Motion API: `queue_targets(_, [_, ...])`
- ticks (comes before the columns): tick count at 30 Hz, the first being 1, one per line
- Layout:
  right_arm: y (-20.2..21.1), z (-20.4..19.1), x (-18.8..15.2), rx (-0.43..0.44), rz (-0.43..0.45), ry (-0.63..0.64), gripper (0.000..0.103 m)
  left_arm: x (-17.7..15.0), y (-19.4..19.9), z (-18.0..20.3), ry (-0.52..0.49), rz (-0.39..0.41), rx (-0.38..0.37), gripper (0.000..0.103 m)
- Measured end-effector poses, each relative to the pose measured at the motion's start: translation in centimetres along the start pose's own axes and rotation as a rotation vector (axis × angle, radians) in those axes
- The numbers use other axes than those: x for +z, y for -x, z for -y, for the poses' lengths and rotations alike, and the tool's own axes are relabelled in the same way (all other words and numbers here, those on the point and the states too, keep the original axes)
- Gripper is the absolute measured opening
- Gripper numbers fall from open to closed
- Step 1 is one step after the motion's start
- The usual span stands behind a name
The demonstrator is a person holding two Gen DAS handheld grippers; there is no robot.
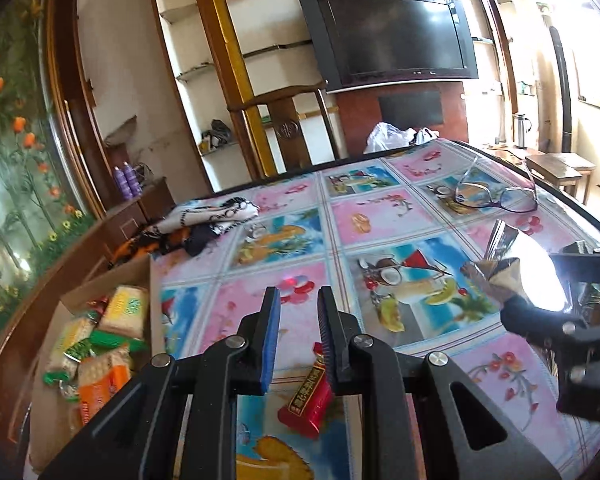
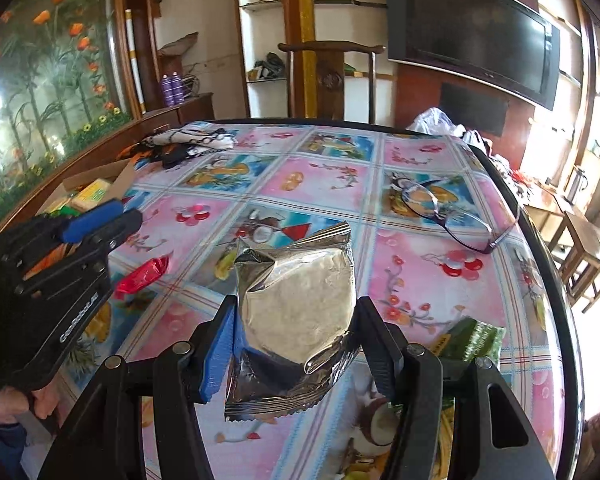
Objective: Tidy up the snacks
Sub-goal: 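Carry the red candy bar and foil bag over the box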
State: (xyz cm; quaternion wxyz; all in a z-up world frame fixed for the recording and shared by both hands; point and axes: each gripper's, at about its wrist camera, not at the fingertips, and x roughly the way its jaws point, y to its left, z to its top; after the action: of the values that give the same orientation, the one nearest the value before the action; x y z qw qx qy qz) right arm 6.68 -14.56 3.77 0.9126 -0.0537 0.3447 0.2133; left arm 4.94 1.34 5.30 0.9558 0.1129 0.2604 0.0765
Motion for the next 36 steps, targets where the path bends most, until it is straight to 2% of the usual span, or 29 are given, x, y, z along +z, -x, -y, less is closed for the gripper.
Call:
queue_targets(3, [0.0,-0.6,-0.1,0.003,0.003,0.023,0.062,0.0,-0.2,0.0,-0.006,-0.015,-0.002,0.019])
queue_targets(6, [0.0,-0.5,-0.2,-0.001,0.002,0.019,0.062,0.0,-1.2,-1.2,0.051,-0.1,-0.099,0.02])
queue_targets(7, [-0.1,-0.4,-0.1,-0.002,0.002,0.012,0.062,0.0,-2.0,-1.9,0.09,-0.158,-0.155,0.024])
queue_targets(10, [-0.2,0.5,0.0,-0.009,-0.007,-0.026,0.062,-0.4,-3.8,-4.6,0.248,-0.277,-0.245,0.032])
queue_targets(11, [-0.3,0.7,0.0,-0.012,-0.012,-0.035,0.062,-0.7,-4.2,-5.0,0.274,-0.302,-0.267,0.035])
queue_targets(13, [-0.3,1.0,0.1,-0.011,-0.014,-0.051,0.062,-1.1,-4.9,-5.8,0.316,-0.346,-0.299,0.048])
queue_targets(14, [-0.2,1.1,0.1,-0.006,-0.013,-0.059,0.062,-1.3,-5.1,-5.8,0.324,-0.356,-0.302,0.051])
queue_targets(17, [0.0,1.3,0.2,-0.002,-0.008,-0.071,0.062,-1.6,-5.2,-5.4,0.307,-0.372,-0.306,0.053])
queue_targets(21, [0.3,1.4,0.3,0.002,-0.002,-0.073,0.062,-2.0,-5.3,-3.5,0.177,-0.406,-0.295,0.053])
queue_targets(23, [0.4,1.4,0.3,0.006,0.0,-0.073,0.062,-2.3,-5.3,-3.0,0.136,-0.421,-0.279,0.052])
queue_targets(24, [0.4,1.4,0.3,0.004,0.001,-0.074,0.062,-2.5,-5.2,-2.7,0.112,-0.427,-0.277,0.045])
queue_targets(25, [0.4,1.4,0.4,0.003,0.002,-0.075,0.062,-2.7,-5.2,-2.3,0.085,-0.435,-0.278,0.032])
queue_targets(29, [0.4,1.4,0.3,0.008,0.003,-0.078,0.062,-2.8,-5.1,-2.2,0.062,-0.422,-0.273,0.029])
queue_targets(31, [0.4,1.4,0.3,0.012,0.004,-0.078,0.062,-2.8,-5.0,-2.1,0.061,-0.408,-0.267,0.018])
queue_targets(36, [0.6,1.2,0.3,0.013,0.01,-0.077,0.062,-2.6,-4.6,-1.7,0.048,-0.365,-0.222,0.018])
